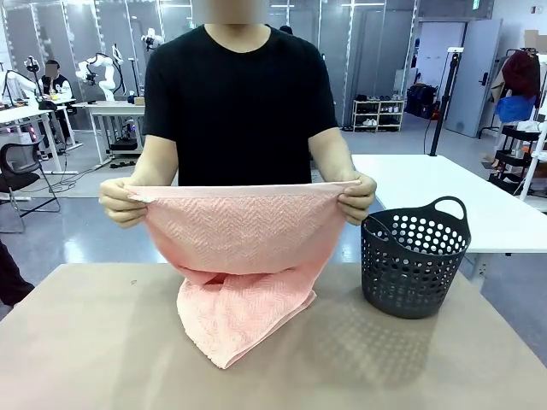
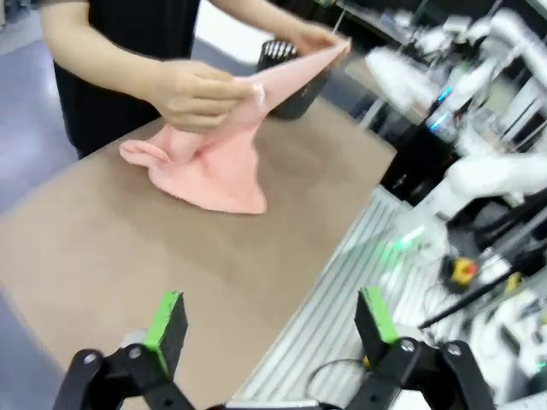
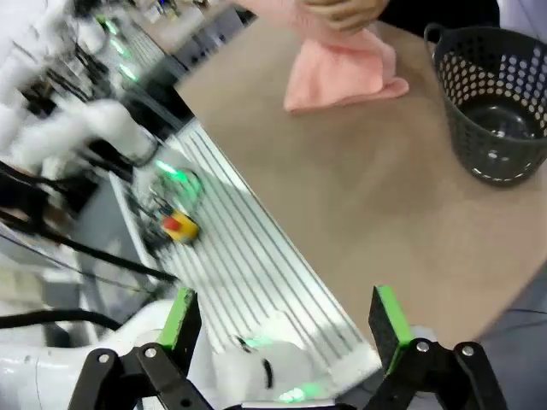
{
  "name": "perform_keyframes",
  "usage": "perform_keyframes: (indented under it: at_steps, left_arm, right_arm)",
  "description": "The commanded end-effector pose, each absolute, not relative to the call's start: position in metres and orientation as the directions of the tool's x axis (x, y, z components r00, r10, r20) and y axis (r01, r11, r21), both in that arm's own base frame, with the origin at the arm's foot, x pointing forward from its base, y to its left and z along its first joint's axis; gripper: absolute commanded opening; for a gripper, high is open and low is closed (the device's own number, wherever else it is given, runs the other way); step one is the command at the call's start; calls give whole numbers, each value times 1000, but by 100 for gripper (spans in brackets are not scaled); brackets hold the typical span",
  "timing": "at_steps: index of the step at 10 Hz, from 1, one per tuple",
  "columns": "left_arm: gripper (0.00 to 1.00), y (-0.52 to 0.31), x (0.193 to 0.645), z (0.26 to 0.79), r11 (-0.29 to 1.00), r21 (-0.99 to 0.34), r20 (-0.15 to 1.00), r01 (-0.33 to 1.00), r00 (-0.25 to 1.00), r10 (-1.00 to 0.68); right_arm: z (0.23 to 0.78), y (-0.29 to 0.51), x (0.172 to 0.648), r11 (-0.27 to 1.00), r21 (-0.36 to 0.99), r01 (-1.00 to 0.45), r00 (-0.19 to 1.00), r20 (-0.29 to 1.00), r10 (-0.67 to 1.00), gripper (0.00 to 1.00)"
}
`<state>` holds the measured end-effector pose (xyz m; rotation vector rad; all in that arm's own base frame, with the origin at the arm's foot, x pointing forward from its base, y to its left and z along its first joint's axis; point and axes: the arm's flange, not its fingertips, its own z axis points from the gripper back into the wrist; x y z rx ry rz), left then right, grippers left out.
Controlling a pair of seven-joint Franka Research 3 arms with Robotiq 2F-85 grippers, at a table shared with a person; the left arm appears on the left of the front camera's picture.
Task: Fold the towel.
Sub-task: Grab the top end of the 100 cm Hotel Towel extended by the human.
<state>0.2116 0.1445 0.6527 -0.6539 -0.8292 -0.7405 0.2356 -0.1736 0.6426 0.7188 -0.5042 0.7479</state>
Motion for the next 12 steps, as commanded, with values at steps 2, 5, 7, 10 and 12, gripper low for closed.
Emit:
perform_keyframes:
  at_steps: [2,5,7,10,12]
  left_arm:
    - [100,93,198,727,577,259,698,775,262,-666]
    - [100,23,188,790,386,450,503,805,129,-855]
    - [100,-28,194,800,334,502,414,798,117,-903]
    - [100,-78,206,788,280,472,400,836,79,-913]
    - [100,-83,197,790,262,479,388,838,65,-919]
  right_arm:
    - [699,-117,240,508,104,-855,471,566,677,100]
    - [765,-39,232,387,-85,-918,302,481,823,100]
    - [786,10,228,338,-165,-927,260,366,893,100]
    - [788,49,232,271,-195,-943,196,332,923,100]
    - [790,53,223,243,-201,-949,168,328,930,100]
